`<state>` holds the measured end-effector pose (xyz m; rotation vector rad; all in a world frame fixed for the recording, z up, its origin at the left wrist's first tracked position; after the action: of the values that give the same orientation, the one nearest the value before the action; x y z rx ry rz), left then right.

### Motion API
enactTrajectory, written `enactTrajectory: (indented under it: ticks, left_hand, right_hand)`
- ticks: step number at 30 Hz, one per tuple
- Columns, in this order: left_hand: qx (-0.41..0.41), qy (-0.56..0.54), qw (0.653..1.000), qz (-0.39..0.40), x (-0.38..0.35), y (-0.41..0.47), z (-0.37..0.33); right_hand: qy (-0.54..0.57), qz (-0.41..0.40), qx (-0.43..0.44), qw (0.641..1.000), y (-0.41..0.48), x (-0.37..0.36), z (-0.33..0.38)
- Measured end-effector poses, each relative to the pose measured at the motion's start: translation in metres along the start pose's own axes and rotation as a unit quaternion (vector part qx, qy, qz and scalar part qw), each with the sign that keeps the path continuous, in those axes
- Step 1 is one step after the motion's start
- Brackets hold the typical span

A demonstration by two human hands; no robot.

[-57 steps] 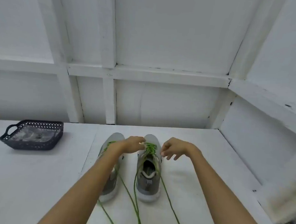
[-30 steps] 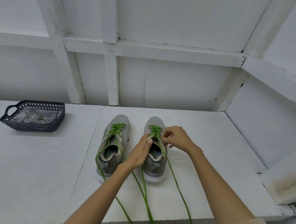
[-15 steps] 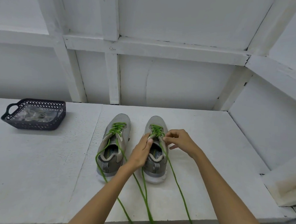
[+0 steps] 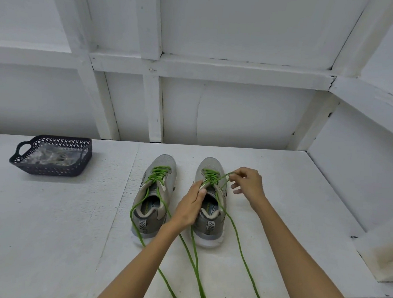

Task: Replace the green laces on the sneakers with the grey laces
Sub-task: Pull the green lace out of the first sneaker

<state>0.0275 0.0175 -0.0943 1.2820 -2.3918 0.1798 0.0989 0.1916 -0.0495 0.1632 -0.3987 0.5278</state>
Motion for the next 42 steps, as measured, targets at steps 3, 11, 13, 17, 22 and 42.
enactTrajectory:
  ticks: [3,11,13,17,22,42]
  left_hand:
    - [-0.009,-0.008,1.0,-0.001,0.0,0.001,0.002]
    - [0.0,-0.004,1.0,-0.003,0.001,0.0,0.0]
    - [-0.001,0.0,1.0,-0.006,0.001,0.0,0.001]
    - [0.006,-0.003,1.0,-0.005,-0.001,0.002,0.006]
    - [0.009,0.002,1.0,-0.01,-0.004,0.003,0.008]
    - [0.042,-0.042,0.997,-0.05,-0.013,0.007,0.02]
  right_hand:
    - [-0.009,0.074,-0.052,0.996,-0.006,-0.01,-0.003]
    - [0.057,0.05,-0.105,0.992,-0.01,-0.007,-0.007]
    - [0.105,-0.037,-0.126,0.986,-0.003,0.003,-0.011]
    - [0.032,0.113,-0.164,0.979,-0.01,0.002,-0.015]
    - [0.011,0.173,-0.166,0.971,-0.019,-0.006,-0.018]
    - [0.043,0.165,-0.148,0.974,-0.014,-0.008,-0.012]
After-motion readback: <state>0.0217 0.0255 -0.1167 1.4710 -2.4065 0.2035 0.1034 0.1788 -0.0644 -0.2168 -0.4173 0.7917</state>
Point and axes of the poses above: each hand's wrist, its own y-axis towards the middle knuckle, its own x-axis out of the back of the hand, z = x × y, the point moved 5 cm from there along y, towards the middle knuckle, and after that the axes turned 15 degrees about -z, right-handed, at the moved point
